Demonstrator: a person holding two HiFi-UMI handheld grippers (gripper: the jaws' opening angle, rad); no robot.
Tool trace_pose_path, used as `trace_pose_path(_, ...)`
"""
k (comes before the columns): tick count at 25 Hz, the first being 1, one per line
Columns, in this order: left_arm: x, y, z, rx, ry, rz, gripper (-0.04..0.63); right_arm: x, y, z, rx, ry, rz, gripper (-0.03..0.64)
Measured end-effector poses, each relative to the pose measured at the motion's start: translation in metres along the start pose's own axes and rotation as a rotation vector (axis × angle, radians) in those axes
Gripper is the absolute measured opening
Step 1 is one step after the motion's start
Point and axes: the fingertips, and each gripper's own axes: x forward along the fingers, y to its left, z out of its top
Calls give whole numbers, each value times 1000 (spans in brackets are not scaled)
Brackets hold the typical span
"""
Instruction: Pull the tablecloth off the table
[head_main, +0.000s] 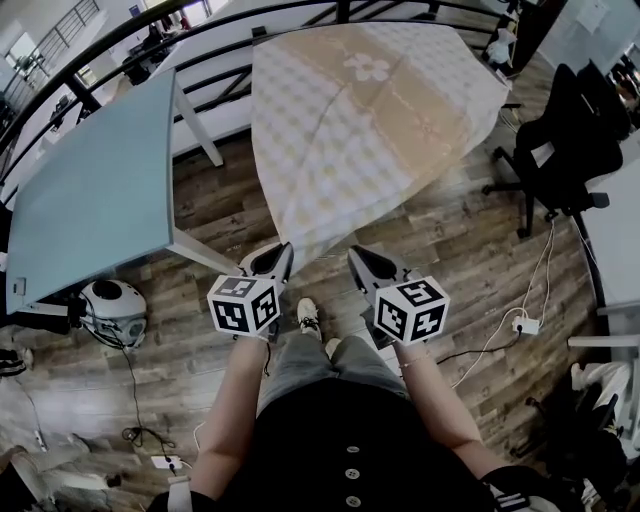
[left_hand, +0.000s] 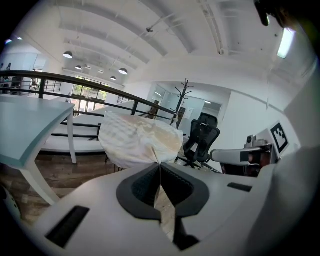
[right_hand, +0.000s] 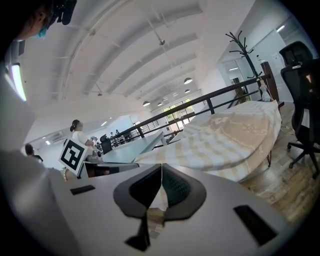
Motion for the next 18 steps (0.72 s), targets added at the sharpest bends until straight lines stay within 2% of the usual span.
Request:
trace_pose_path(11, -32, -23, -15, -4, -21, 24, 18, -31, 20, -22, 0, -1, 32, 28)
trace_pose_path(18, -45, -35, -15, 9, -14, -14, 18, -38, 26, -33, 31, 3, 20, 28)
